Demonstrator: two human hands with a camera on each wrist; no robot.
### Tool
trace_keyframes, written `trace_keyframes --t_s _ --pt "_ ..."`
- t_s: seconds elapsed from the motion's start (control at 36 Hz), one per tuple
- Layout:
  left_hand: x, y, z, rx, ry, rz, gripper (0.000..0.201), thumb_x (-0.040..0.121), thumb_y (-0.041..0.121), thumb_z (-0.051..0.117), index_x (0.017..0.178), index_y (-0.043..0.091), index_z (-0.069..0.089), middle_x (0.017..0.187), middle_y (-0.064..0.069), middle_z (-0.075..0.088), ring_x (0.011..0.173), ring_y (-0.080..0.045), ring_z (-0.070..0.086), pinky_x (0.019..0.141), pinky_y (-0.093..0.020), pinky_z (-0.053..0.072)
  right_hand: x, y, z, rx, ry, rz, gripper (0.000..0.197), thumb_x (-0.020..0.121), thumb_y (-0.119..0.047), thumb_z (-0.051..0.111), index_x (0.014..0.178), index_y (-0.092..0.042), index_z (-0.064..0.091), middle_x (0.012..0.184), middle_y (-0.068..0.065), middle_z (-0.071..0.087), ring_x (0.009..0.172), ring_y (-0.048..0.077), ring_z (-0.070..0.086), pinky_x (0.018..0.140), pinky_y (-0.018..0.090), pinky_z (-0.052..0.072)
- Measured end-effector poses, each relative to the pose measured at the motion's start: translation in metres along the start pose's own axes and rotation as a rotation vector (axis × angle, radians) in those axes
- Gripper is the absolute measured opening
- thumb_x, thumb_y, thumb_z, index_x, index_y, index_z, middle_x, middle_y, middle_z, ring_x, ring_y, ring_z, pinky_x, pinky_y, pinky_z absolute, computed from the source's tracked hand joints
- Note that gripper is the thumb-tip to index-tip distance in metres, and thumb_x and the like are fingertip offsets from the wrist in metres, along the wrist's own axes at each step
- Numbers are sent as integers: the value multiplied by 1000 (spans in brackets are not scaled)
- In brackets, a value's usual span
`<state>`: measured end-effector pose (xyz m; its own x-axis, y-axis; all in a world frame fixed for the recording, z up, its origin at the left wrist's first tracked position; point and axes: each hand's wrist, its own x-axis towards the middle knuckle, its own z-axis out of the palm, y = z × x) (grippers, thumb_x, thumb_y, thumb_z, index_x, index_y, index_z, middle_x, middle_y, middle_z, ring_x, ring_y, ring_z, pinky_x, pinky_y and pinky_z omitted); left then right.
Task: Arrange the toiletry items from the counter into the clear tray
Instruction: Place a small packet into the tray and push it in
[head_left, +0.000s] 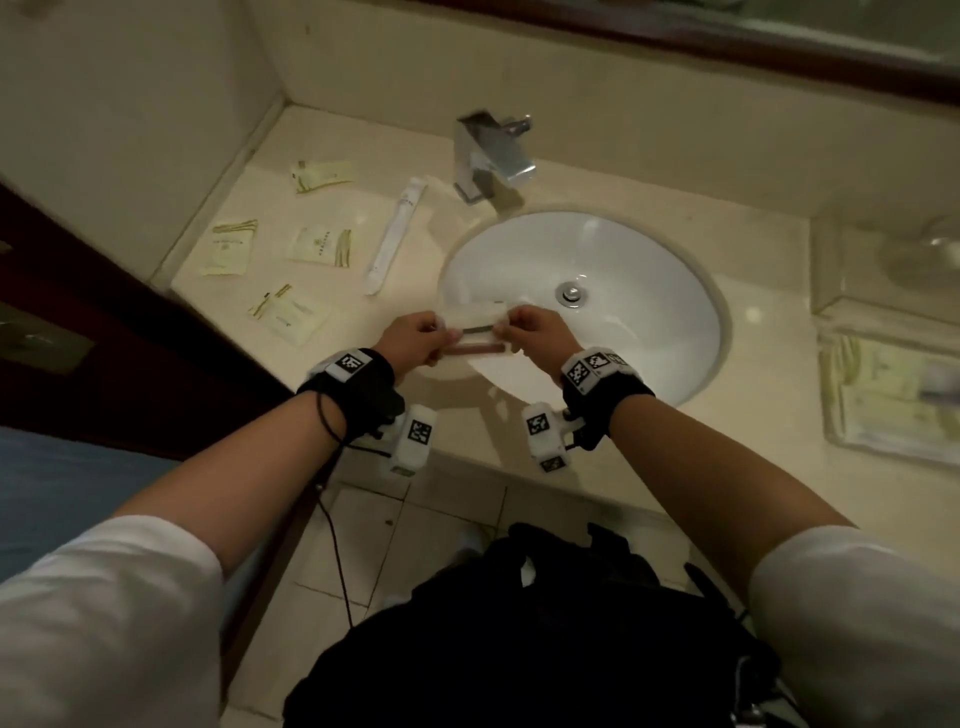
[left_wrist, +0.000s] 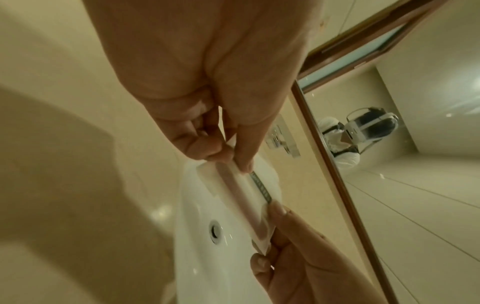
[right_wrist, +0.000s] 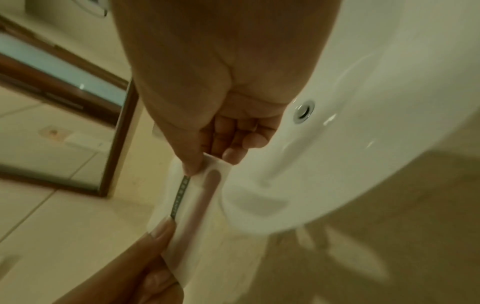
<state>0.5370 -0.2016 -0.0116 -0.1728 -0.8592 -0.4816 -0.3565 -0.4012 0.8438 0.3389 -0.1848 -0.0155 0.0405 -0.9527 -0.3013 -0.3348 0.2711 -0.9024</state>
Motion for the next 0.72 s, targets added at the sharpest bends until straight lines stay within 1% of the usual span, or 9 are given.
trace_keyframes --t_s 0.06,0.11,0.19,0.31,0.39,0.47,0.56,0.67,0.72 --pt "7 11 22 -3 -37 8 30 86 16 67 62 15 48 57 -3 43 51 -14 42 47 -20 40 -8 9 -21 31 39 16 14 88 -10 63 76 -17 61 63 -5 54 49 -2 48 49 6 36" --pt "12 25 52 11 -89 24 31 86 16 66 62 14 47 57 -4 43 50 -15 41 47 -19 39 -19 22 -49 54 95 41 10 89 -14 62 79 -16 63 62 -4 54 52 2 48 49 8 36" --pt "17 44 97 26 -143 42 31 87 15 65 62 14 47 57 -4 42 48 -12 41 45 -17 38 -36 40 -88 77 156 75 13 90 -17 61 77 -16 63 61 -2 53 55 8 47 51 12 38" --pt "21 65 161 53 -215 60 30 87 13 65 63 12 48 57 -5 41 40 -6 41 42 -15 37 -63 66 -142 79 238 112 16 90 -19 62 74 -16 62 61 1 54 56 9 49 53 17 39" --pt "22 79 207 92 -280 68 28 86 15 66 65 11 49 57 -7 42 47 -14 41 45 -17 38 -86 84 -180 72 302 147 19 90 -20 62 71 -20 62 61 0 55 55 9 50 54 18 40" --pt "20 92 257 126 -350 78 29 85 17 68 63 12 50 58 -7 45 52 -17 41 49 -21 38 -110 105 -221 52 356 175 22 90 -21 61 68 -23 62 60 -1 57 55 9 50 55 20 41" --pt "17 104 304 135 -385 83 29 84 17 69 62 12 51 57 -7 45 53 -18 41 51 -23 38 -130 125 -258 36 390 201 23 90 -23 60 67 -23 62 60 -1 57 56 10 51 56 22 41" --pt "11 120 360 157 -429 95 28 83 19 70 63 12 53 57 -5 47 52 -15 44 50 -22 40 -154 147 -304 65 427 219 20 90 -21 60 70 -21 63 62 1 58 57 12 52 57 24 45" --pt "10 128 386 162 -442 107 27 83 19 70 64 12 52 57 -4 48 52 -15 45 51 -22 40 -163 157 -326 59 458 223 20 90 -21 60 70 -21 63 62 0 58 56 11 52 56 23 44"
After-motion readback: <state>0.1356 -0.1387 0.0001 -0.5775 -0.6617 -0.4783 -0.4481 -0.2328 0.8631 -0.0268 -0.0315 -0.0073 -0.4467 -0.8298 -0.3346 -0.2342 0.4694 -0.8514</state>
